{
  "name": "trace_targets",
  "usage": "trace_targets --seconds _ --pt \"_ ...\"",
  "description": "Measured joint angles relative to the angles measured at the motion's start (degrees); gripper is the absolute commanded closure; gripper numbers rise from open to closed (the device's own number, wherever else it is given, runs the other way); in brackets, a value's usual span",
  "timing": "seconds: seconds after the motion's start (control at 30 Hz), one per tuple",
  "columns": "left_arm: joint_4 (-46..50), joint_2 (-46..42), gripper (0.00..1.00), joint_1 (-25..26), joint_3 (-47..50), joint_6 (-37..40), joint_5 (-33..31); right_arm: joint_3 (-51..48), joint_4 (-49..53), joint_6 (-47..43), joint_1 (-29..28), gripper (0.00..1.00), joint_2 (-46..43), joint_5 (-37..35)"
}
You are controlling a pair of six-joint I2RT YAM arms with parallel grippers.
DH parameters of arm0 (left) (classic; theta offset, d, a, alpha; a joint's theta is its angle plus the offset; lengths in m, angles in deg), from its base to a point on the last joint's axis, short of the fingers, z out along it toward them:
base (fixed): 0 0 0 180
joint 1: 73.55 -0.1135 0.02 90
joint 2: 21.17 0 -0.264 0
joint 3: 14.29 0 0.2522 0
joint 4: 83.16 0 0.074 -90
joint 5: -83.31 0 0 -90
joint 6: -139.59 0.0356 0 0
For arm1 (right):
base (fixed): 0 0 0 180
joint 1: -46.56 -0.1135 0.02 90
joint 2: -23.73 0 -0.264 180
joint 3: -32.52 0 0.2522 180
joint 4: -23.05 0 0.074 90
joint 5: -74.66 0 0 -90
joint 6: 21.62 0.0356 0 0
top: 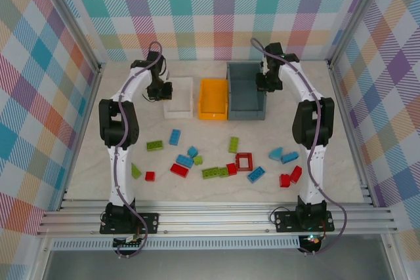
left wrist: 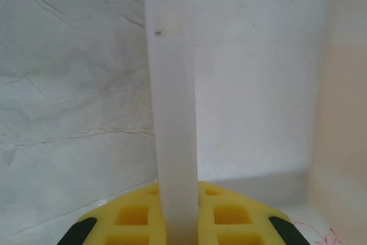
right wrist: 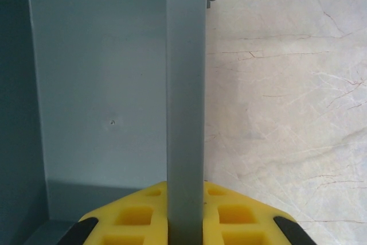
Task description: Sort the legos into containers by color
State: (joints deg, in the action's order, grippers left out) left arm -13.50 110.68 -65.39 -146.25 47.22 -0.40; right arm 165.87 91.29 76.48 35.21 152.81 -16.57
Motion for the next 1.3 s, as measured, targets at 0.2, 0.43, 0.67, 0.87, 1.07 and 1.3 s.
trace_targets --seconds 0.2,0.43,0.67,0.87,1.07,1.3 --pt "-0.13 -0.02 0.88 0.00 0.02 -0.42 0.11 -0.02 0.07 -0.39 0.00 0.79 0.00 -0.22" --pt "-1.36 -0.13 0.55 0.07 1.75 -2.12 2.67 -1.95 -0.20 -0.42 0.00 0.49 -1.57 -0.24" --pt "-3.61 -5.16 0.06 0.11 7.91 -4.46 2.62 -9.90 -2.10 1.99 0.00 0.36 -10.71 -3.37" --pt "-8.79 -19.69 0.00 0.81 14.69 -8.72 -0.72 -21.07 -3.91 8.68 0.02 0.34 -28.20 -8.59" --pt "-21.33 -40.79 0.00 7.93 31.69 -13.66 -5.64 -40.48 -4.11 23.26 0.90 0.35 -47.71 -12.63" --pt "-34.67 -60.67 0.00 32.48 53.94 -21.59 -11.28 -61.18 2.45 34.56 6.82 0.30 -62.18 -11.54"
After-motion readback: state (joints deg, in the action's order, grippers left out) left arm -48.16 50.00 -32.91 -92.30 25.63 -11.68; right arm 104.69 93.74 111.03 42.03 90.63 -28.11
